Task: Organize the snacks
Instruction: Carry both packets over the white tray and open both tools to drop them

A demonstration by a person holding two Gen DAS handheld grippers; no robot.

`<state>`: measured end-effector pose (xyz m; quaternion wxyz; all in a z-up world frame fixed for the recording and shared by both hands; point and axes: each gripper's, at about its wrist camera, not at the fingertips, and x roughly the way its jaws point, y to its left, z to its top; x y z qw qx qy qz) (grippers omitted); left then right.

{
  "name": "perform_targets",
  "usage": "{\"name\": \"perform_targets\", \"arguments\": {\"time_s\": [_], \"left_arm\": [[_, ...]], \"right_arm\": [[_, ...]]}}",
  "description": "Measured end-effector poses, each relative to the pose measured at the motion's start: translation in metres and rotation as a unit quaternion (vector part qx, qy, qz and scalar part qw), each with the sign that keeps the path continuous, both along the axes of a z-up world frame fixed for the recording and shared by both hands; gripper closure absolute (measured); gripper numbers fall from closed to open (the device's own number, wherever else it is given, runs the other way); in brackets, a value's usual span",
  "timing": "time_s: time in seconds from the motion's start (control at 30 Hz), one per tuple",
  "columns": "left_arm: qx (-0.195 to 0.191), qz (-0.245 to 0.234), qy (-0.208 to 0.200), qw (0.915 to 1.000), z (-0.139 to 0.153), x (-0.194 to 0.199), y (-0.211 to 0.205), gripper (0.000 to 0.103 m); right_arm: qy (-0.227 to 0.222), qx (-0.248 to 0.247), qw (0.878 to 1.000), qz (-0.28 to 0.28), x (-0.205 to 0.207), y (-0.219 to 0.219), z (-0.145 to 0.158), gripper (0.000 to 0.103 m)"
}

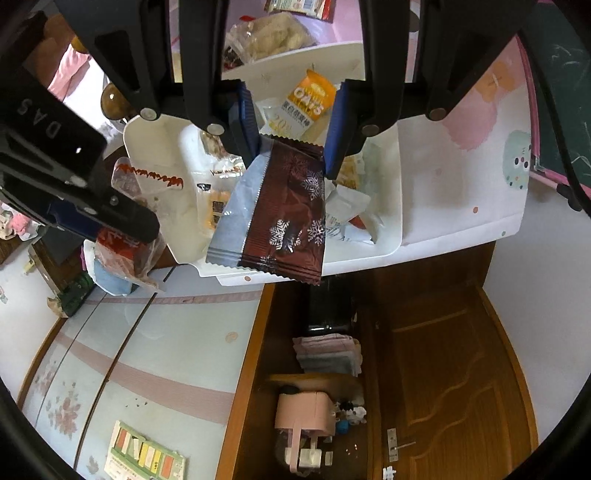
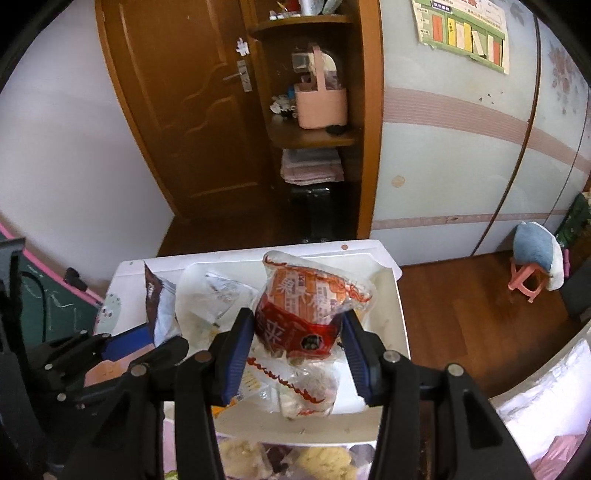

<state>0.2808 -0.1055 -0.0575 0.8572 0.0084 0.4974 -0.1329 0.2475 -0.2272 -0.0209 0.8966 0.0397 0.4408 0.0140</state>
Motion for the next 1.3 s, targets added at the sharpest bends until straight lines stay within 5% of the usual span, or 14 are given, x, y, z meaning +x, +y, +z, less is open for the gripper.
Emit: {"name": "perform_targets", "arguments": {"time_s": [0.8, 0.83, 0.9, 0.97, 1.17, 1.3], "left_arm": [[0.053, 0.002, 0.006, 0.9986, -0.037, 0.032, -0.017, 0.068], [0.052, 0.004, 0.006, 0.9986, -0.038, 0.033, -0.017, 0.065], [0.054, 0.009, 0.004, 0.9985, -0.037, 0.033, -0.015, 0.036], [0.055, 0.02, -0.007, 0.9983, -0.034, 0.032, -0.012, 0.025], [0.052, 0.022, -0.016, 0.9982, -0.03, 0.028, -0.006, 0.016], [0.033, 0.029, -0.01, 0.999, -0.029, 0.027, -0.001, 0.014]], "right_arm": [[0.06, -0.052, 0.996, -0.029, 0.035, -0.009, -0.052, 0.052], [0.063, -0.052, 0.996, -0.031, 0.036, -0.01, -0.054, 0.052], [0.068, -0.05, 0.996, -0.035, 0.037, -0.012, -0.058, 0.052], [0.069, -0.039, 0.996, -0.036, 0.038, -0.013, -0.059, 0.052], [0.068, -0.03, 0.996, -0.044, 0.036, -0.02, -0.06, 0.034], [0.068, -0.024, 0.996, -0.05, 0.034, -0.022, -0.06, 0.032]]}}
